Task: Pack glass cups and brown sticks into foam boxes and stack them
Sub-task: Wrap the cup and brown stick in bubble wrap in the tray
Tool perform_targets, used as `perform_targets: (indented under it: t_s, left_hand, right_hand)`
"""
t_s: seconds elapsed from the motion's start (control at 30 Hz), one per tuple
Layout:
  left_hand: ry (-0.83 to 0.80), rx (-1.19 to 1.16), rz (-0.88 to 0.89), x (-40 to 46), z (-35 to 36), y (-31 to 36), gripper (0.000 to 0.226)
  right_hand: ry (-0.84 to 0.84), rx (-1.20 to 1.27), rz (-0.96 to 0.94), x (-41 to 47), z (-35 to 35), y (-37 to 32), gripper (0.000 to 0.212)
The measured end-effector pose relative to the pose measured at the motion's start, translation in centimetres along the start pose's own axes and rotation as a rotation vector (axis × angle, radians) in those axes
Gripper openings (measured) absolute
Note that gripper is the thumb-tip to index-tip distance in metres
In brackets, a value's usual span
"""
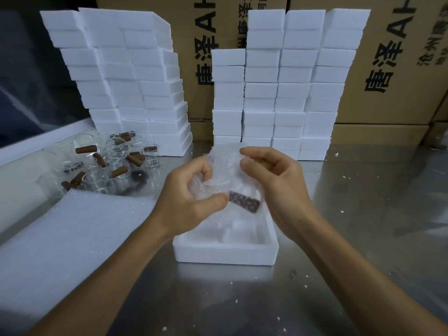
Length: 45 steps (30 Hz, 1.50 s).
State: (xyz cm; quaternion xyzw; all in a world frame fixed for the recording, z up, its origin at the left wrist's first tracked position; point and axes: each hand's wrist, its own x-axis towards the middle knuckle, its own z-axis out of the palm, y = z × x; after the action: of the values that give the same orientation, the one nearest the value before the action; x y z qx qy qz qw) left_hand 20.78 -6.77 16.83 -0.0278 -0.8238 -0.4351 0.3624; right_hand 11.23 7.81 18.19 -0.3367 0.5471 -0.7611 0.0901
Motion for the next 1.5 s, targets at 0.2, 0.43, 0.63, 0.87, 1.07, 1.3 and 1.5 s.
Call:
perform_targets:
  t_s: [0.2, 0.43, 0.63, 0.87, 1.07, 1.3, 1.5]
  left_hand:
    - [-0.011, 0.176, -0.03, -0.3, 0.8, 1.0, 0.063]
    - [-0.112, 0.192, 0.011, 0.2, -0.4, 1.9, 0.054]
    - [-0.14, 0.159, 0.043, 0.3, 0.1, 2.4, 0.043]
    - [-0.001, -0.237, -0.454, 0.9, -0.8, 1.7, 0.063]
    - [-0.301, -0.609, -0.522, 0.9, -1.6, 2.2, 0.038]
    - [-0.289, -0.954, -0.545, 0.8, -2.2, 1.7, 0.056]
    - [-0.387, -1.109, -0.468, 0.8, -2.1, 1.6, 0.077]
  right_hand:
    - [-0.221, -0.384, -0.229, -1.2, 0.8, 0.4, 0.022]
    - [-0.436, -0.633, -0.338, -2.2, 1.8, 0.3, 0.047]
    - [-0.427, -0.575, -0.316, -1.8, 1.4, -0.1, 0.036]
    - [-0.431, -0.742, -0.308, -1.3, 0.3, -0.8, 0.061]
    - [-0.43, -0.543, -0.033, -0.9, -0.1, -1.7, 0.05]
    - [-0.545, -0.128, 0.27, -0.8, -0.5, -1.8, 0.033]
    - [-0.533, 0.29, 0.495, -0.5, -0.5, -1.6, 0.03]
